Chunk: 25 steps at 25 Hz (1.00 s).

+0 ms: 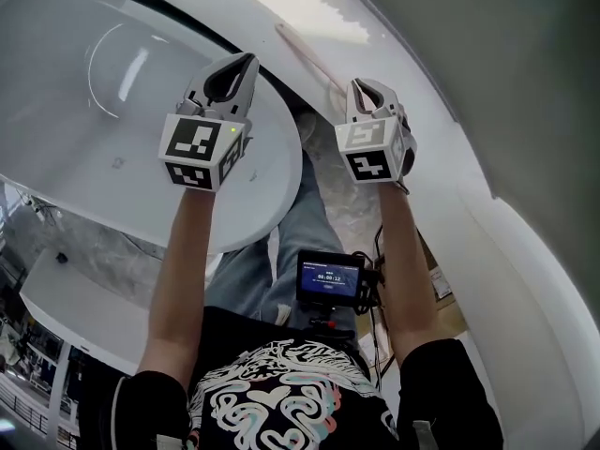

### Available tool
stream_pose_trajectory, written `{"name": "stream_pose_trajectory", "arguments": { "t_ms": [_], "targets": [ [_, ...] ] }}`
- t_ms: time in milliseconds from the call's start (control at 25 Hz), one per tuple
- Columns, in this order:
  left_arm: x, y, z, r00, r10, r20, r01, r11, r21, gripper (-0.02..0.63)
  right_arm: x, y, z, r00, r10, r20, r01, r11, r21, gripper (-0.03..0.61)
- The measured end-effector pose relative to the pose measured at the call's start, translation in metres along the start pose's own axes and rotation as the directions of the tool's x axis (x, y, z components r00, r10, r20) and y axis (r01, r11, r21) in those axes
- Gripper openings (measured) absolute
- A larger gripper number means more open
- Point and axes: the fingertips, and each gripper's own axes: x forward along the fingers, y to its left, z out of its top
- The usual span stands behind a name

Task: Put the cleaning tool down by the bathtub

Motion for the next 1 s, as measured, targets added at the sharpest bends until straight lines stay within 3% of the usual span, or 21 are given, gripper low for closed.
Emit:
{"name": "stream_pose_trajectory", "arguments": {
  "t_ms": [360,680,1000],
  "targets": [
    [-0.042,-0.019,0.054,0.999,0.013,0.050,-0.016,0.998,0.063,0.017,-0.070,-0.007,0.034,0.993,-0.032,0.113,0.026,0.998,0.059,0.029],
    [-0.088,-0.034,0.091,0.996,0.024,0.091,-0.033,0.995,0.097,0.017,-0.139,-0.023,0.058,0.975,-0.124,0.187,0.106,0.989,0.104,0.028],
    [-0.130,-0.049,0.126,0.988,0.031,0.153,-0.052,0.989,0.136,0.017,-0.212,-0.034,0.071,0.942,-0.209,0.261,0.133,0.950,0.281,0.028]
  ]
}}
